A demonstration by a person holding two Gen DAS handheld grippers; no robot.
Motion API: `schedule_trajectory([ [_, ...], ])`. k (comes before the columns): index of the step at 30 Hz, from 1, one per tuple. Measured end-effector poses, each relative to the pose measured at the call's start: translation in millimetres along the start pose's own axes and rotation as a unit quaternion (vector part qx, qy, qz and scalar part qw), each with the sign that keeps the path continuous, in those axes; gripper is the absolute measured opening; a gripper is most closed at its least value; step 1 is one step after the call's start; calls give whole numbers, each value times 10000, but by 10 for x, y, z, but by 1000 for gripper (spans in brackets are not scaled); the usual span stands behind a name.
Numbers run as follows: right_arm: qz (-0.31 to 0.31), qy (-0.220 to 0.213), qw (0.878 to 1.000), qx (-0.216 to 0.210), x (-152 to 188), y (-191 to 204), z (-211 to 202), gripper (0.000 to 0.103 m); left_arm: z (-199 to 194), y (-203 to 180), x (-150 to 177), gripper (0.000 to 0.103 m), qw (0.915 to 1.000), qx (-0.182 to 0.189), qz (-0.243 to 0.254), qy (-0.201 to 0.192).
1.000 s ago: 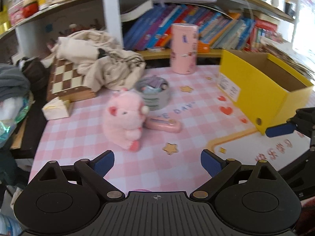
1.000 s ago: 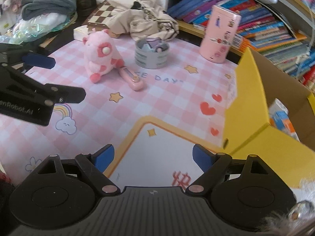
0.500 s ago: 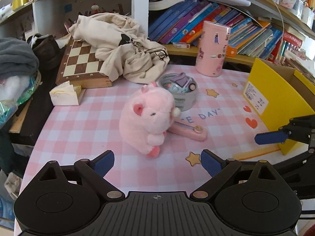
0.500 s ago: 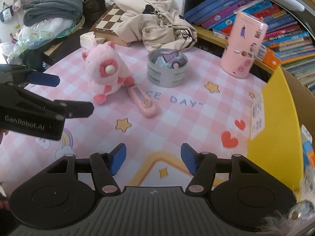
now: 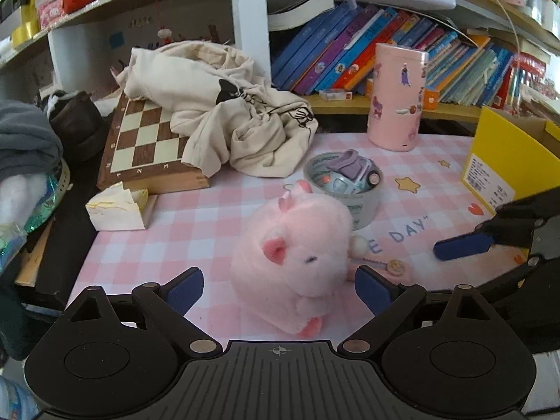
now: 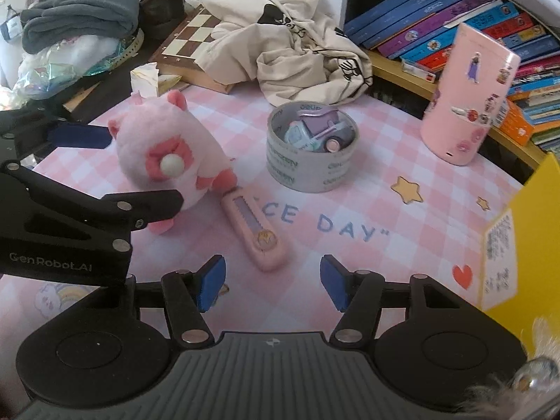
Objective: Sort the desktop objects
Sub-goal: 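Move the right tool toward the pink hair clip while the left tool approaches the pink plush pig, then close the right tool on the pink hair clip while the left tool grasps the pink plush pig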
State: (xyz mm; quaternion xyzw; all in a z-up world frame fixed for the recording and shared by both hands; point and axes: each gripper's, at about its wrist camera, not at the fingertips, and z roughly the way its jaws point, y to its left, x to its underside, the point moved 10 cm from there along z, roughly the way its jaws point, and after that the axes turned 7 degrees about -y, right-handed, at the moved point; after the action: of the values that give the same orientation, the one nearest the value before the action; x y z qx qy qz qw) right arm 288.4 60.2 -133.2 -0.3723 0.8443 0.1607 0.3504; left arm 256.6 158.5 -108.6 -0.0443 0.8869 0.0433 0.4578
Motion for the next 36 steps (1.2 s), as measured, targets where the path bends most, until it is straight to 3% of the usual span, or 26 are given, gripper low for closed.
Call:
schedule_trajectory([
  [9, -88, -67, 9998, -181, -84, 9, 238, 58, 270, 21, -29, 94, 9999, 94, -25, 100],
  [16, -155, -78, 9995, -248, -134, 22, 357, 54, 400, 33, -19, 76, 9992, 319, -122, 214],
  [20, -166, -97, 9994, -271, -162, 35, 393, 46, 432, 55, -34, 72, 9985, 453, -204, 249],
  [24, -237, -71, 9990, -362, -171, 79, 384, 25, 423, 89, -43, 67, 9978, 532, -284, 268],
  [36, -48, 137, 9995, -274, -86, 56, 125, 24, 104, 145, -168, 64, 9966, 613, -547, 51],
])
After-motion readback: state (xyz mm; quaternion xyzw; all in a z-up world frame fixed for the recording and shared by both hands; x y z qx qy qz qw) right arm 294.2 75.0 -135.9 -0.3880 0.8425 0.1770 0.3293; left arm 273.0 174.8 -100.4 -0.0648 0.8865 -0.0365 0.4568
